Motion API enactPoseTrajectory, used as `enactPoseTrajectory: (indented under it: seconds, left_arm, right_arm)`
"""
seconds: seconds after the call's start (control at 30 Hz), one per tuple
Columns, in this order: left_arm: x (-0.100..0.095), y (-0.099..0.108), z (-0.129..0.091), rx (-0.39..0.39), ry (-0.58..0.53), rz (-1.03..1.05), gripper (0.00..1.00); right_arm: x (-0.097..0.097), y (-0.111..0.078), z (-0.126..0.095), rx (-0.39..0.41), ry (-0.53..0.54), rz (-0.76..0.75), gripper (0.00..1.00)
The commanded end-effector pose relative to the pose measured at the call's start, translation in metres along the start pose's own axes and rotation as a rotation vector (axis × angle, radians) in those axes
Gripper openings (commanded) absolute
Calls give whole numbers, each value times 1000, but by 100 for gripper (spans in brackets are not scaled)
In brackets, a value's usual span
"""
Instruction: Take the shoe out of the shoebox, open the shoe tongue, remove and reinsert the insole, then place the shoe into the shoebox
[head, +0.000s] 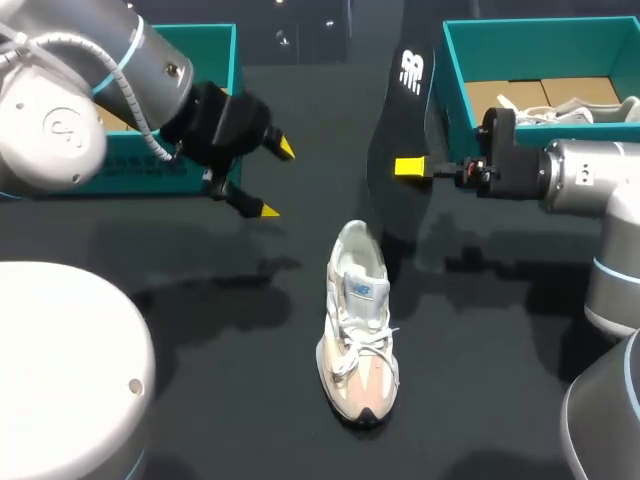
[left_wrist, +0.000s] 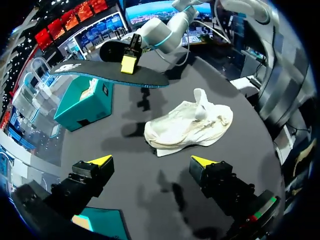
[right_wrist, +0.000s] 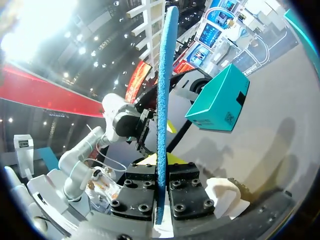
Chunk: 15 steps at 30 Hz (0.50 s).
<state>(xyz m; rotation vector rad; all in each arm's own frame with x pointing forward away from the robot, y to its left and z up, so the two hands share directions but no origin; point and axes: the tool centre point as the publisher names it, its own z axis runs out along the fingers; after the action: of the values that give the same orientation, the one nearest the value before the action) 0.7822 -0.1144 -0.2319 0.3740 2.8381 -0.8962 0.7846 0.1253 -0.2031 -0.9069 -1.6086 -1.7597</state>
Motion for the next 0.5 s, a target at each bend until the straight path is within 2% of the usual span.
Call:
enactPoseTrajectory:
  seconds: [0.03,0.17,0.27,0.37,0.5]
  left_arm:
    - [0,-6,-1,-108,0,-8,100]
    - [0,-6,-1,-108,0,-8,100]
    - [11,0,18,-63,48,-39,100]
    - [23,7,30,-103,56,-44,100]
    - [31,11,37,-114,68,-61,100]
  right_arm:
    - [-3,2,2,7,4,0,0]
    - [-3,2,2,7,4,0,0]
    - [-3,2,2,7,4,0,0]
    - [-9,-5,3,-8,10,-25,0]
    - [-14,-11,5,-2,3,-45,0]
